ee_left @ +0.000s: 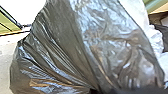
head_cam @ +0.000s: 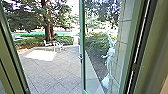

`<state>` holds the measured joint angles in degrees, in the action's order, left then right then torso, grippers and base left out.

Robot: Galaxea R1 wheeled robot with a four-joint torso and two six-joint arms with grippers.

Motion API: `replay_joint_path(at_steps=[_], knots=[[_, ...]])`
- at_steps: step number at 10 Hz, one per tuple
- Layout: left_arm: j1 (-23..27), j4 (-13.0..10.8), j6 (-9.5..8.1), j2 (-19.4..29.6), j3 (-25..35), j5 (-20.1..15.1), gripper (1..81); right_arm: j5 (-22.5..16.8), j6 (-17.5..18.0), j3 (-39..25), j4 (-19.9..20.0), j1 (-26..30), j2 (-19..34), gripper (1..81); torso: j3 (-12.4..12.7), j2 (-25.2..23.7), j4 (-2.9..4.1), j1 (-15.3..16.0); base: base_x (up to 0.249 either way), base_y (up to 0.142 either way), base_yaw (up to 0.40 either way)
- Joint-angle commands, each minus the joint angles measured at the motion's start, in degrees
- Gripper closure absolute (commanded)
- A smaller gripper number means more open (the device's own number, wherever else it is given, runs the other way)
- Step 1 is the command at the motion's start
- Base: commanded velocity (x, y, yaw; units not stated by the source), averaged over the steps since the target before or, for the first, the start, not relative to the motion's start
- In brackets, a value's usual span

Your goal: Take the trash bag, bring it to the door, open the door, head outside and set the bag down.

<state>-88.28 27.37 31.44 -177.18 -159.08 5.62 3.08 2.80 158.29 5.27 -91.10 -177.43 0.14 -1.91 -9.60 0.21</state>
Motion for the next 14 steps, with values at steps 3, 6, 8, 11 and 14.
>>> replay_joint_path(at_steps=[3, 6, 8, 11, 14], knots=[[3.25, -0.39, 0.29, -0.29, 0.17, -3.42, 81.1, -2.91, -0.08, -0.28, 0.27, 2.8, -0.31, 1.0, 0.0, 0.0, 0.0, 0.0, 0.094, 0.0, 0.0], [3.25, -0.39, 0.29, -0.37, 0.17, -3.42, 81.1, -2.91, 0.01, -0.37, 0.27, 2.8, -0.31, 1.0, 0.0, 0.0, 0.0, 0.0, 0.094, 0.0, 0.0], [3.33, -0.3, 0.29, -0.37, 0.17, -3.42, 81.1, -2.9, 0.0, -0.37, 0.27, 2.8, -0.31, 1.0, 0.0, 0.0, 0.0, -0.02, 0.094, 0.0, 0.0], [3.25, -0.3, 0.29, -0.37, 0.17, -3.42, 81.1, -2.91, -0.08, -0.37, 0.1, 2.8, -0.4, 1.0, 0.02, 0.0, 0.0, -0.05, 0.085, 0.0, 0.0], [3.25, -0.47, 0.29, -0.46, 0.17, -3.42, 81.1, -2.82, -0.08, -0.28, 0.09, 2.8, -0.4, 1.0, 0.02, 0.0, 0.0, -0.11, 0.078, 0.0, 0.0]])
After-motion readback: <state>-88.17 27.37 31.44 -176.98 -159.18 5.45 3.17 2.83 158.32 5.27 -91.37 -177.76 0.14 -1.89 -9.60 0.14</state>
